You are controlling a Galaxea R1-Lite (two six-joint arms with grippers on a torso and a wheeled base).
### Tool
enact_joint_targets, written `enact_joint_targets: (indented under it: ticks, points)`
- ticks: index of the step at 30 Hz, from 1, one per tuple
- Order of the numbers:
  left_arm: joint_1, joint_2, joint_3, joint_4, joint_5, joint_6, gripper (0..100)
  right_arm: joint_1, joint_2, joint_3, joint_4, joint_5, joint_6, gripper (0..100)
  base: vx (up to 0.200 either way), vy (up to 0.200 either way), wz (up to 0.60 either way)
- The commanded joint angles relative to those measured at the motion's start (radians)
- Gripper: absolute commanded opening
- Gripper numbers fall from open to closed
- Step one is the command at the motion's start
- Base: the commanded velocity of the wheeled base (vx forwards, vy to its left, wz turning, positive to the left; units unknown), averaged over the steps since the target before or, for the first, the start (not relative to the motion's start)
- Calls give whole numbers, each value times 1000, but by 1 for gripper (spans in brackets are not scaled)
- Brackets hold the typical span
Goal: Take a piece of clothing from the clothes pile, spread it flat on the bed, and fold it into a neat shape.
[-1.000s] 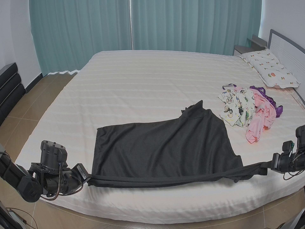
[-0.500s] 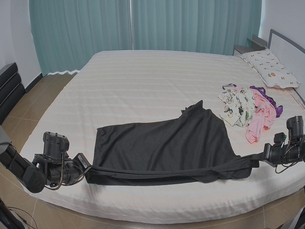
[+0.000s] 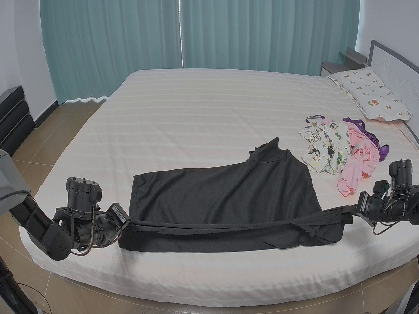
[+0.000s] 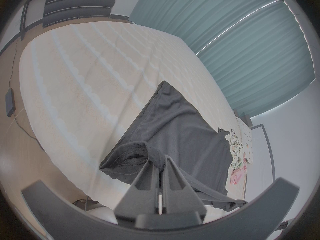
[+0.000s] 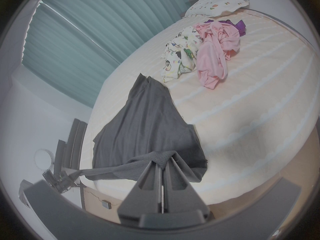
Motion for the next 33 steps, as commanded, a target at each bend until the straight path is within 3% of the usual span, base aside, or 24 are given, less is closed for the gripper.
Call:
enact_joint_targets:
  ticks: [1, 9, 14, 23, 33]
  points:
    - [1, 68, -33, -1, 3, 0, 0, 2, 21, -3, -38, -1, 30, 0, 0, 0, 0]
    - [17, 163, -113, -5, 5, -11, 0, 0, 139, -3, -167, -2, 126, 0, 0, 0, 0]
    - [17, 212, -137, -5, 6, -17, 0, 28, 233, -1, -251, -7, 142, 0, 0, 0, 0]
    - [23, 254, -157, -99, 11, -46, 0, 62, 299, 3, -440, -48, 301, 0, 0, 0, 0]
    - [29, 318, -167, -186, 11, -94, 0, 65, 319, 18, -446, -48, 310, 0, 0, 0, 0]
